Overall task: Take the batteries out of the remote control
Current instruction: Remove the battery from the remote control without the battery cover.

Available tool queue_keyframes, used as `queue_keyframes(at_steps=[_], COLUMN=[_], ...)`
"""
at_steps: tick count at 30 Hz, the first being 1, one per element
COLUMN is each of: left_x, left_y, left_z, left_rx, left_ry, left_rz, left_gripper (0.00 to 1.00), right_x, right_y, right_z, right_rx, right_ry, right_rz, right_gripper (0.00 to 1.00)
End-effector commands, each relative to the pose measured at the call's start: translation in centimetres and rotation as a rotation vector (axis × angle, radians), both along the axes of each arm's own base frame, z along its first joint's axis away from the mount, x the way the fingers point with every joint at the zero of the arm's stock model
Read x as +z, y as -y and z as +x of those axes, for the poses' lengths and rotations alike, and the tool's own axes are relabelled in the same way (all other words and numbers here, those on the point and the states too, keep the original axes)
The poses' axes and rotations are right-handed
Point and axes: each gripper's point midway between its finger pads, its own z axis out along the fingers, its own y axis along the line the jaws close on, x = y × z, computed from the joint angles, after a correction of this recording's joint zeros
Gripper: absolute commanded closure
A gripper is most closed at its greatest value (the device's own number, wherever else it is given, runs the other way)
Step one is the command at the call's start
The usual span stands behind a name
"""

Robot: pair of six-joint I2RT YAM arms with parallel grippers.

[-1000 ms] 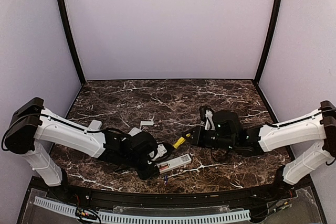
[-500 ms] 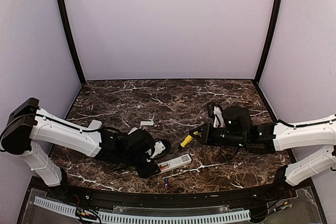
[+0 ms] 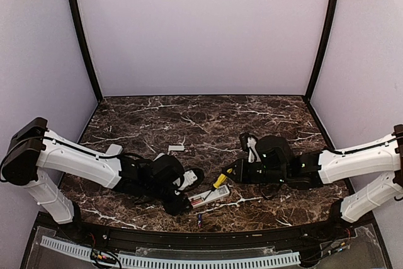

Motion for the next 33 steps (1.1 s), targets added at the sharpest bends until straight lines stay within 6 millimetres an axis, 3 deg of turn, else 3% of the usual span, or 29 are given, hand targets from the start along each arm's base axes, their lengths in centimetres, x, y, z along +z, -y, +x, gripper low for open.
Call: queue_keyframes(at_steps=[1,5,13,20,33], left_x=[-0.6,-0.8,-1.2,-1.3,-1.5], left_y=[0.0,-0.1,-0.1,-0.2,-0.2], left_z=[-0.4,-0.4,-0.5,-0.5,-0.5], left_rx=[-0.020,-0.024,-0.025,-0.026,-0.031], left_ry=[-0.020,-0.022,-0.028,-0.025,-0.028], left_rz=[0.004,0.010,0.022,0.025,0.030], left_gripper=[0.46,0.52,0.54,0.65,0.72], right_x=[0.8,0.8,0.4,0.0,-0.4], right_y=[-0.5,-0.5,-0.7,-0.9,-1.5], right_z=[0.3,0.3,0.3,0.4,0.2], right_rx=[-0.008,-0.011,-0.010,-0.012,-0.001], right_ry=[0.018,0.019,0.015,0.009,-0.012], right_rz=[0.004,0.003,0.000,-0.002,0.018], right_gripper=[1.00,1.00,1.00,1.00,1.00])
